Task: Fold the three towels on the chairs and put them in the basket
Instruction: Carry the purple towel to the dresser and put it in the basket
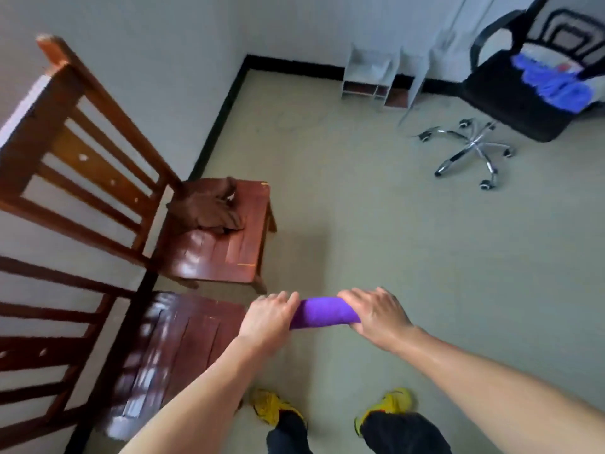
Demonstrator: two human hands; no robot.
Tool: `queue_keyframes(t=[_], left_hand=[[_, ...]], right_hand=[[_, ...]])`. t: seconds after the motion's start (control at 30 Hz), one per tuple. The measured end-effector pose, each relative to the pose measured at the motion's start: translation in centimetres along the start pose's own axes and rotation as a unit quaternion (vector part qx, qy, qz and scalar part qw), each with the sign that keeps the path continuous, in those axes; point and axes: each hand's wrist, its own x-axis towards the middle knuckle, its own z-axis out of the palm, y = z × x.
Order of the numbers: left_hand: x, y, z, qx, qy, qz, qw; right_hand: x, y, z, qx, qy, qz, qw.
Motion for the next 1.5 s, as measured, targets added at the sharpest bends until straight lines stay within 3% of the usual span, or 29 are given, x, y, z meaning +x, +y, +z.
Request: queue_keyframes(t=[0.47,0.73,0.9,1.23,1.5], left_hand=[[30.4,30.4,-20.8,0.068,0.095,0.204,0.972],[48.3,47.2,-27.9,0.096,0.144,0.348,0.921],[59.7,60.4,-31.5,0.097,0.142,0.445,0.879],[68.9,88.0,-33.7,0.088,0.113,0.621,0.77],[72.7,111.4,-32.1,0.082,0.091,0.659,0.742]], right_hand=[[-16.2,35.4,-20.2,-0.055,0.152,0.229,0.96],[-23.5,53.5,-26.5,-0.103,0.207,0.362,0.903],[-28.9,65.5,-29.5,-0.123,0.24,0.465,0.843],[-46.0,78.8,-30.4,-0.086,0.246,0.635,0.727],[-61.9,93.4,-28.8,-0.08,0.224,0.683,0.69]])
